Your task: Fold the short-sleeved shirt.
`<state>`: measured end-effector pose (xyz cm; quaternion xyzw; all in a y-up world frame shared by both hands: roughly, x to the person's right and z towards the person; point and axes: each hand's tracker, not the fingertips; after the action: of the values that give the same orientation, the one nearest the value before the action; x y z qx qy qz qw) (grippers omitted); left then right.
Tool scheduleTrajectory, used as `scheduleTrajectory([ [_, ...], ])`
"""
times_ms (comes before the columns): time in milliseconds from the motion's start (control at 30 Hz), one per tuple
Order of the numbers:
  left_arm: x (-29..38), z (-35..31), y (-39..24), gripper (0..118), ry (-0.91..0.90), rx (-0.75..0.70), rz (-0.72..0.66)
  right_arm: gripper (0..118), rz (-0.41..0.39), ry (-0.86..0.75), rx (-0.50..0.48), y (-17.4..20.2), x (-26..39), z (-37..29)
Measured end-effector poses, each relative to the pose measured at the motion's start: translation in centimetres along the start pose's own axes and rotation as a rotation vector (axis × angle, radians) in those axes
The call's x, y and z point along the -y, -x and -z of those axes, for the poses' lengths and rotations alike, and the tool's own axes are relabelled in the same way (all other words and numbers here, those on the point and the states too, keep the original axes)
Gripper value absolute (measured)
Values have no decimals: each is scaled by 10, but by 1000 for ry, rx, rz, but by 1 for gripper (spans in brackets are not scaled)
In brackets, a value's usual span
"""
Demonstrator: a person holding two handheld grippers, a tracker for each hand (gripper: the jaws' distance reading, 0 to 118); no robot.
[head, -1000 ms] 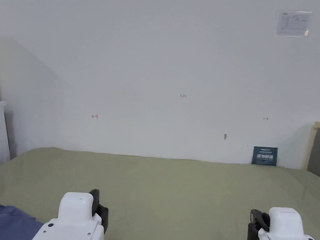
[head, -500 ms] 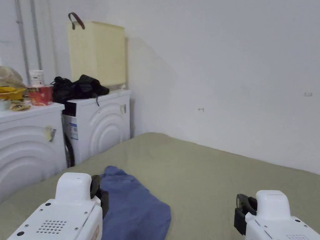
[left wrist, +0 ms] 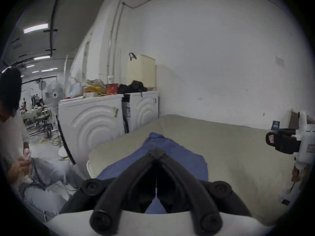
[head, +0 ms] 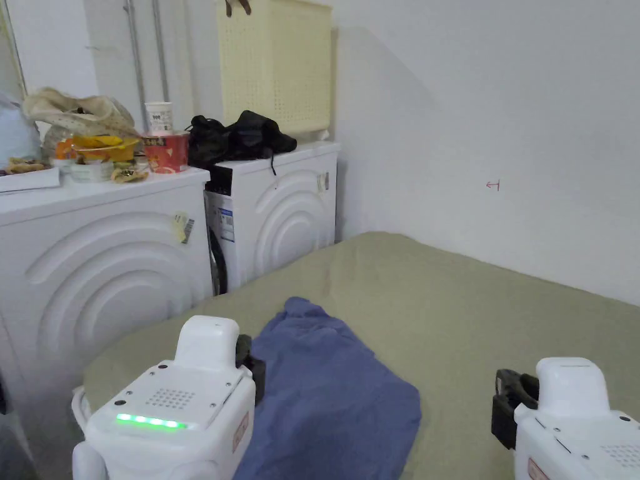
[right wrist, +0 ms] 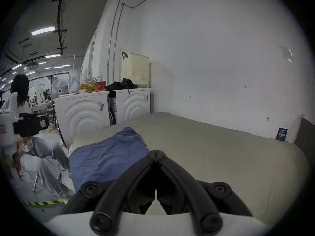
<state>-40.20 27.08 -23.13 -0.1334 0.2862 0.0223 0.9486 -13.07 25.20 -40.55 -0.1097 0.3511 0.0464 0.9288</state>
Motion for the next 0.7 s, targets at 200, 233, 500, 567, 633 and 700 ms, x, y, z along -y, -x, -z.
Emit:
scheduleTrajectory([
  [200, -46, 133, -24, 0, 217, 144, 113, 0, 19, 22, 20, -11, -4, 42],
  [233, -52, 163, -31, 0, 284, 180, 180, 0, 19, 27, 27, -11, -4, 49],
  [500, -3, 347, -65, 1, 1003, 350, 211, 0, 28, 64, 29, -14, 9, 90],
  [567, 18, 362, -72, 24, 1055, 376, 226, 0, 32, 77, 23, -17, 14, 93],
  [633, 40, 356, -82, 108, 1064, 367, 231, 0, 32, 96, 17, -19, 22, 97],
  [700, 54, 359, -84, 118, 1092, 403, 174, 0, 32, 113, 20, -22, 27, 99],
])
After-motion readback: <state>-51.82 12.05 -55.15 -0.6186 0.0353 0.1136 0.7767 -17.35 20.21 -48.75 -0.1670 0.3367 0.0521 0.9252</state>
